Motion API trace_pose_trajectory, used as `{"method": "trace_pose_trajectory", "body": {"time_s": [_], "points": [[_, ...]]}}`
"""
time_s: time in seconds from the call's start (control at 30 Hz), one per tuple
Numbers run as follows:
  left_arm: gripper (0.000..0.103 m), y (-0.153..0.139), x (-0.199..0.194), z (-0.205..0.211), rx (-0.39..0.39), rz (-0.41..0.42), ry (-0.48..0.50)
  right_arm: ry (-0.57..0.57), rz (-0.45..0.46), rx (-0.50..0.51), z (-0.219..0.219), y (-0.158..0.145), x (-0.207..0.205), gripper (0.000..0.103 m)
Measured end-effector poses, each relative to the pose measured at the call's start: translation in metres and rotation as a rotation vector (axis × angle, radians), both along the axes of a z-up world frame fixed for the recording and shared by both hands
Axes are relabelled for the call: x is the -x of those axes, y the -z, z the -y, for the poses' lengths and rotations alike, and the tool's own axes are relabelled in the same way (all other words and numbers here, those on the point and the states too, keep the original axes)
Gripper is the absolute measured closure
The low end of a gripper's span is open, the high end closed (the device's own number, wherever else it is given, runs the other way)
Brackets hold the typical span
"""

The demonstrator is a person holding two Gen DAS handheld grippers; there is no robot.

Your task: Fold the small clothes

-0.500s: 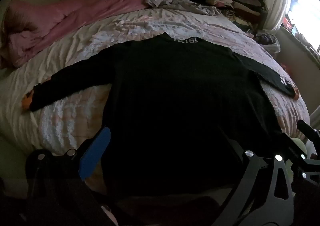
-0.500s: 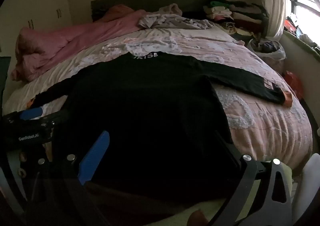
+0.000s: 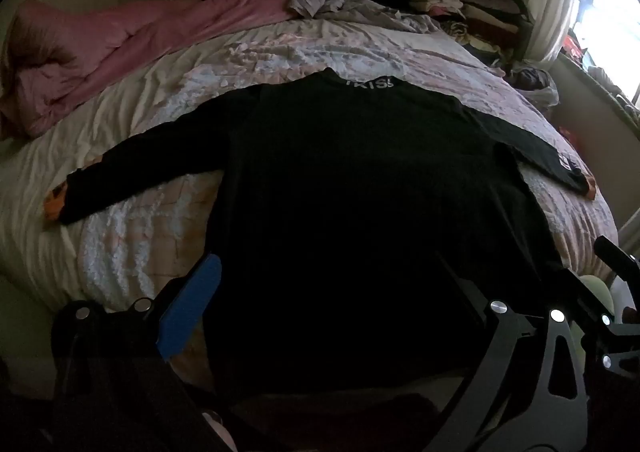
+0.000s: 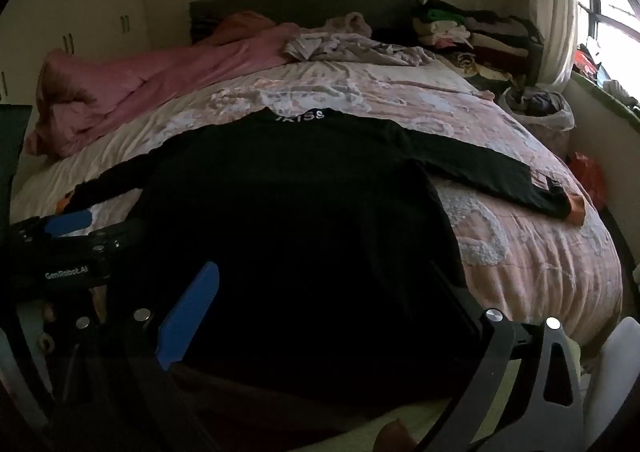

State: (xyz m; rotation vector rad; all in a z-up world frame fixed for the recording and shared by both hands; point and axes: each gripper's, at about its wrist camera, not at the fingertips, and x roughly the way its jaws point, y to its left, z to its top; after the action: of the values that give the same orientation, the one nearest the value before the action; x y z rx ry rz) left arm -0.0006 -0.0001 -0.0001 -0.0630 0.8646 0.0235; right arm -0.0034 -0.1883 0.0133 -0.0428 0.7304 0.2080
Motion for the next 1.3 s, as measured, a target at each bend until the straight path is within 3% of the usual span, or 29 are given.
{"method": "trace_pose_trajectory", "body": {"time_s": [1.3], "points": [[0.009, -0.0012, 0.0043, -0.0001, -0.002, 0.002, 0.001, 0.001, -0.008, -0.001, -0.0007, 0.0035, 0.0031, 0.004]]}}
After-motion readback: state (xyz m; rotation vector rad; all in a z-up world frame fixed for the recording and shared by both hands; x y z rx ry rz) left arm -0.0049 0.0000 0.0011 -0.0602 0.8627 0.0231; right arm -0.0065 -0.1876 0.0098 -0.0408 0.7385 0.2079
